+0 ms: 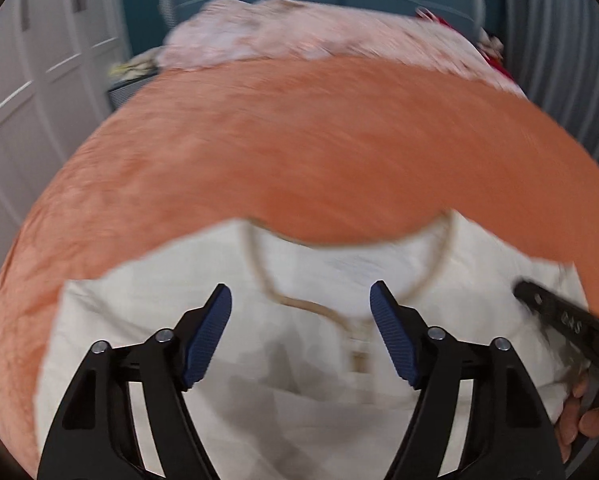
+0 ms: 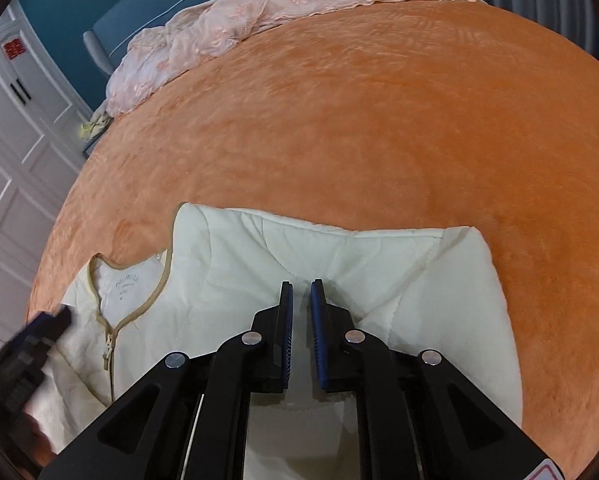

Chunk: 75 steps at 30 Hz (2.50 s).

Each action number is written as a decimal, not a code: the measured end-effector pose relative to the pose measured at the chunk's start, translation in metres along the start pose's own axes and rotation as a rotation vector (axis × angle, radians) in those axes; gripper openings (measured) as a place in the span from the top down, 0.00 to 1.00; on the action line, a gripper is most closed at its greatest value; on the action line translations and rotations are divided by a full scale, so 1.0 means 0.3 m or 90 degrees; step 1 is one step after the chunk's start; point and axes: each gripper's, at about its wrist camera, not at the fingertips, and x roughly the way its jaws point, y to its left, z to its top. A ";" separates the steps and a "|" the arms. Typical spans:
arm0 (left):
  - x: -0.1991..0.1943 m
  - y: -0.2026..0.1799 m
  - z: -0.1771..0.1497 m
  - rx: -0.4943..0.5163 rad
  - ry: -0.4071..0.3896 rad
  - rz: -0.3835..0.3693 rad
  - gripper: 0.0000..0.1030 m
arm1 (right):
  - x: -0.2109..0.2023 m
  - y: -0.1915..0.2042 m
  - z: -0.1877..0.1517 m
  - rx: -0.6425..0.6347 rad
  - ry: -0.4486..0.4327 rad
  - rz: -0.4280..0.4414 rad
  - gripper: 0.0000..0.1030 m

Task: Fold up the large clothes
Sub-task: 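Grasp the collar beside the zipper with the right gripper and straighten it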

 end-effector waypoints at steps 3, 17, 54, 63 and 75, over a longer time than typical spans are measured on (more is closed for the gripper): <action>0.062 -0.139 -0.016 0.060 0.020 -0.005 0.33 | 0.000 -0.020 0.000 -0.001 0.005 0.011 0.96; 0.067 -0.007 -0.012 -0.037 0.008 0.029 0.33 | -0.106 0.027 -0.011 -0.016 -0.093 -0.050 0.88; 0.226 0.200 -0.088 -0.036 0.002 0.154 0.20 | 0.183 0.430 -0.140 -0.219 -0.021 -0.009 0.99; 0.175 0.242 -0.095 -0.084 -0.033 0.172 0.11 | 0.125 0.403 -0.146 -0.183 -0.087 -0.022 1.00; -0.474 0.648 -0.531 -0.162 0.041 0.011 0.07 | -0.683 -0.115 -0.475 -0.137 -0.079 -0.010 0.36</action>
